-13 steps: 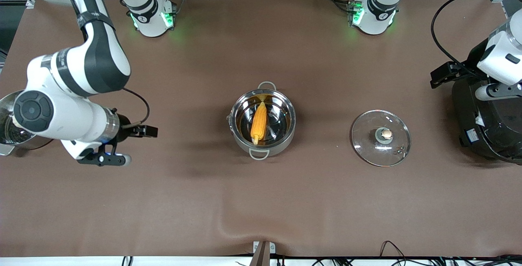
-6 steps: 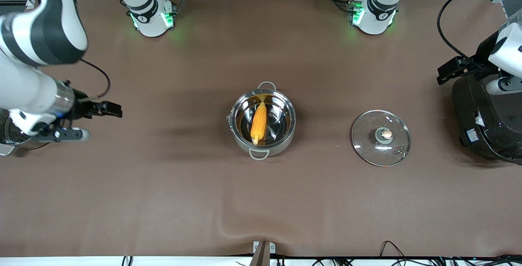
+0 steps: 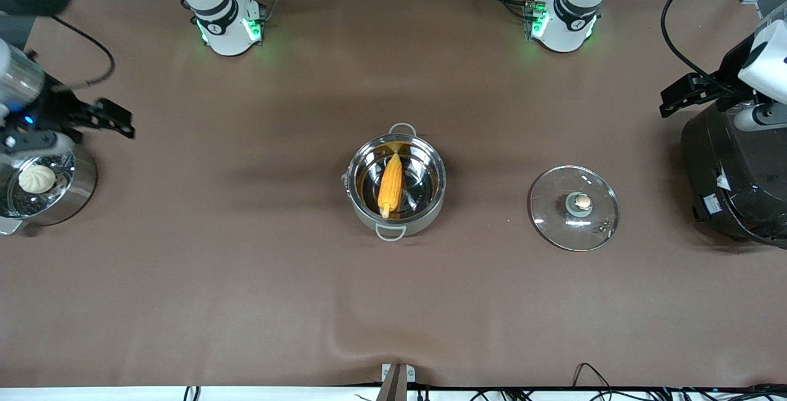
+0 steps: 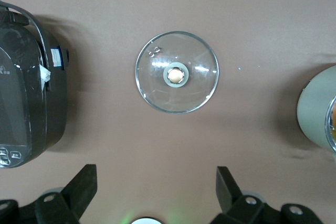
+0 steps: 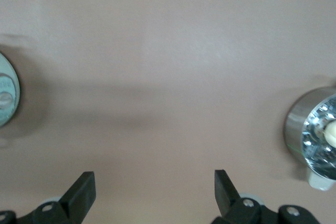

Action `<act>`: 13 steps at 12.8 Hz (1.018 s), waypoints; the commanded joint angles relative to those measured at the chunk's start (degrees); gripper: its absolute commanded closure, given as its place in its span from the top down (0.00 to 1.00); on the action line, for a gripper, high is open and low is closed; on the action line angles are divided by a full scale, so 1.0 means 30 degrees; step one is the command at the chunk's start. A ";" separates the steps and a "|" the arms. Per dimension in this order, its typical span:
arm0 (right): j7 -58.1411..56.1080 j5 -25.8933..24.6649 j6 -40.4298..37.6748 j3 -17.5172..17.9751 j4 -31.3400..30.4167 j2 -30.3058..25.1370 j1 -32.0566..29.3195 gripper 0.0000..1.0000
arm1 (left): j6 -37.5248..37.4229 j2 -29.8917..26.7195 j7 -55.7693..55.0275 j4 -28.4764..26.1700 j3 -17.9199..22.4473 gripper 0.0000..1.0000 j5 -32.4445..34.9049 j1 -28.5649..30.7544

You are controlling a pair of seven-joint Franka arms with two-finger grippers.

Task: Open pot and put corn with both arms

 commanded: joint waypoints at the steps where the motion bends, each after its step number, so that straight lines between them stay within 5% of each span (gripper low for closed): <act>1: -0.0614 -0.0281 -0.0855 0.0441 -0.0153 -0.0600 -0.1102 1.00 | -0.0628 -0.0149 0.0327 0.0253 -0.0209 1.00 0.0022 0.0239; 13: -0.1405 -0.0135 -0.1240 0.0411 0.0408 -0.0600 -0.1718 1.00 | -0.0981 0.0056 0.0268 0.0839 -0.0180 1.00 0.0081 0.0034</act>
